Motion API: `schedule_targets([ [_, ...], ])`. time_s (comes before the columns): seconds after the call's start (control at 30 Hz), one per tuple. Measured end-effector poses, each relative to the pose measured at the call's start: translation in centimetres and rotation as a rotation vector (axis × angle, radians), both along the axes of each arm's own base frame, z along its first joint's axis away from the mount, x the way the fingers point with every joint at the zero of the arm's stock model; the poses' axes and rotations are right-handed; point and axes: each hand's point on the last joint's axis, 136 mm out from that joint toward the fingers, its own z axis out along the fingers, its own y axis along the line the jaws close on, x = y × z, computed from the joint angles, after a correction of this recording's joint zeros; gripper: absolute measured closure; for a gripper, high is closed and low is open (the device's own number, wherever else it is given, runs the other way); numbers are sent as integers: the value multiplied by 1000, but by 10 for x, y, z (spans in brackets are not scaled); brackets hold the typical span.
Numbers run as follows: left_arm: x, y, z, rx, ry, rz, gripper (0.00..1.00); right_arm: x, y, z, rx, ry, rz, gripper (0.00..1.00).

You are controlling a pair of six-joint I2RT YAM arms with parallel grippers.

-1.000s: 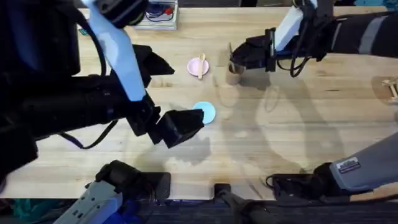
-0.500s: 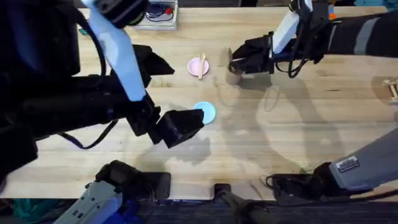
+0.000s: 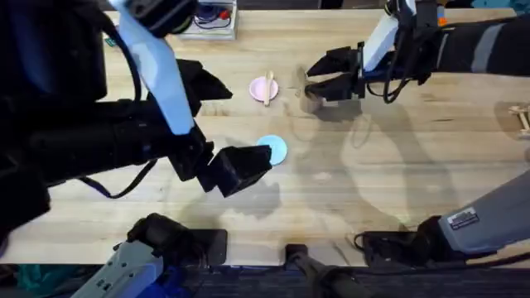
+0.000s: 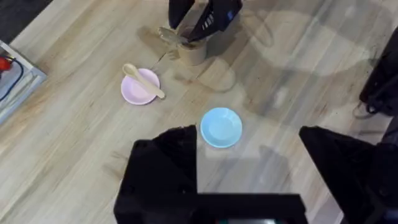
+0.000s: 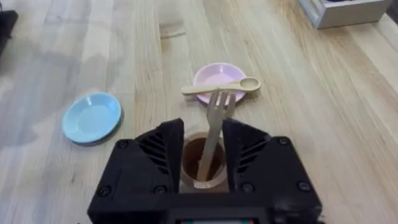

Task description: Pick up a utensil and set it on the pink plate, then put the other utensil in the container.

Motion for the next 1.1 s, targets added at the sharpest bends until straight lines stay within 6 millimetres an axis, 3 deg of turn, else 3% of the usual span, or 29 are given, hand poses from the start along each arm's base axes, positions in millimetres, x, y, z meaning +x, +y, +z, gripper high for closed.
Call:
schedule_targets([
  [0.1,0,0,0,0,0,0,7,0,0,0,1,4,-1,572],
  [0.3,0,0,0,0,0,0,8,-1,0,5,8,27,-16,340],
  [0.47,0,0,0,0,0,0,7,-3,0,34,24,5,-38,183],
  [0.53,0,0,0,0,0,0,7,-4,0,48,30,-13,-45,37],
  [0.57,0,0,0,0,0,0,7,-6,0,56,34,-22,-49,12],
  [0.9,0,0,0,0,0,0,8,-21,-18,92,-118,-28,-223,6],
  [1.1,0,0,0,0,0,0,7,-60,-28,114,-211,-14,-290,6],
])
